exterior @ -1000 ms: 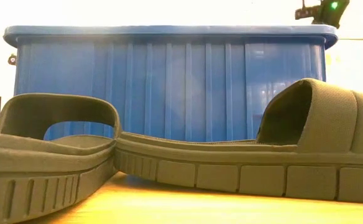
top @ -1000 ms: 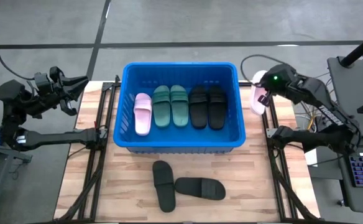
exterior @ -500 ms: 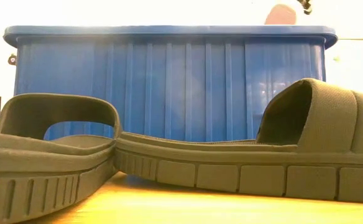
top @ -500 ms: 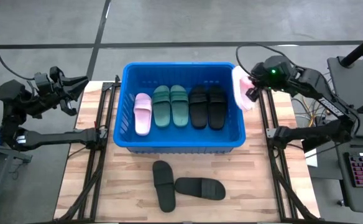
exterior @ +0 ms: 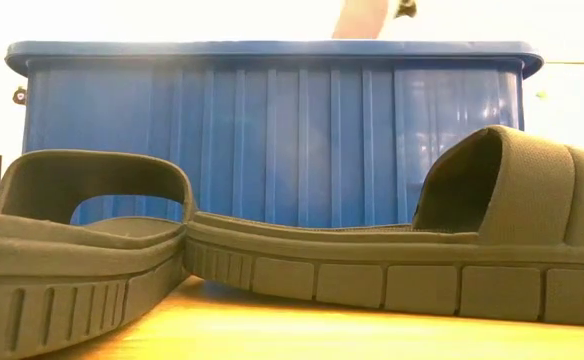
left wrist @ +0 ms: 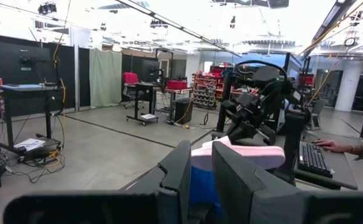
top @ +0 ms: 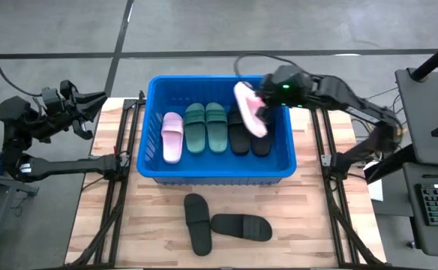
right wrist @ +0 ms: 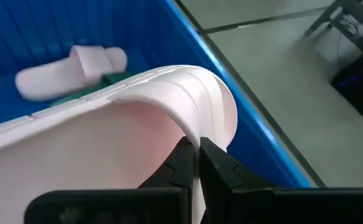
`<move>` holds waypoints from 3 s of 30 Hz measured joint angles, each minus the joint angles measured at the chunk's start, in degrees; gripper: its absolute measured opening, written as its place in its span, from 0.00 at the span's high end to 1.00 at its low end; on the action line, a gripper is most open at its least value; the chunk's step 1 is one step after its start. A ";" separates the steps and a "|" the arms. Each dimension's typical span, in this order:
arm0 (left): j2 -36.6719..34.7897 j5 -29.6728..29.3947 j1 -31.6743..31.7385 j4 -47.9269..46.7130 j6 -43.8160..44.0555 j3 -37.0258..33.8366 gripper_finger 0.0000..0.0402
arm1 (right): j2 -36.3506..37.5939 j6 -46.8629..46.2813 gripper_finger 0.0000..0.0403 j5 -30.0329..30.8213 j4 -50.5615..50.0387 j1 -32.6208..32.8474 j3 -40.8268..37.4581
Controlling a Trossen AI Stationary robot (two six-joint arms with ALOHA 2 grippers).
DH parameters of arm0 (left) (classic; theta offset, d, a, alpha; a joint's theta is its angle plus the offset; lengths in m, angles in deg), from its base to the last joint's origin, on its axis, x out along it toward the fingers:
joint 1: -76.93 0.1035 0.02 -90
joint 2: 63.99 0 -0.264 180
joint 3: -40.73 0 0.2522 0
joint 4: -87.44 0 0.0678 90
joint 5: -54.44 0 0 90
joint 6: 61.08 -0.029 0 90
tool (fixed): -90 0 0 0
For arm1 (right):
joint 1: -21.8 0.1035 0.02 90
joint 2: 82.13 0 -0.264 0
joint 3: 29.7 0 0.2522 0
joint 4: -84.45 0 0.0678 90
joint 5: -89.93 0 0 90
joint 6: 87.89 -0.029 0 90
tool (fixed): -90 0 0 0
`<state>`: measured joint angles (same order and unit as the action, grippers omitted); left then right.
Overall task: Pick and place slides into bin
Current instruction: Put the pink slide into the blue container
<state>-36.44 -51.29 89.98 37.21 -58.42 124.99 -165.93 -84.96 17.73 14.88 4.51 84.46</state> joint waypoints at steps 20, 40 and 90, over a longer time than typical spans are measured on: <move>-1.96 -0.14 0.01 -0.05 -0.39 0.04 0.87 | -35.07 -2.09 0.98 1.05 6.49 5.64 33.38; 6.83 -1.19 -0.01 -3.53 -9.30 0.24 0.78 | -39.33 -3.44 0.98 5.00 12.37 6.94 33.58; 44.23 -9.49 -0.05 -8.40 -12.52 13.25 0.45 | -36.69 11.03 0.98 11.35 6.41 7.92 34.51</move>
<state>7.78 -60.78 89.92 28.81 -70.94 138.24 -202.62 -73.93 29.08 21.29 12.43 118.97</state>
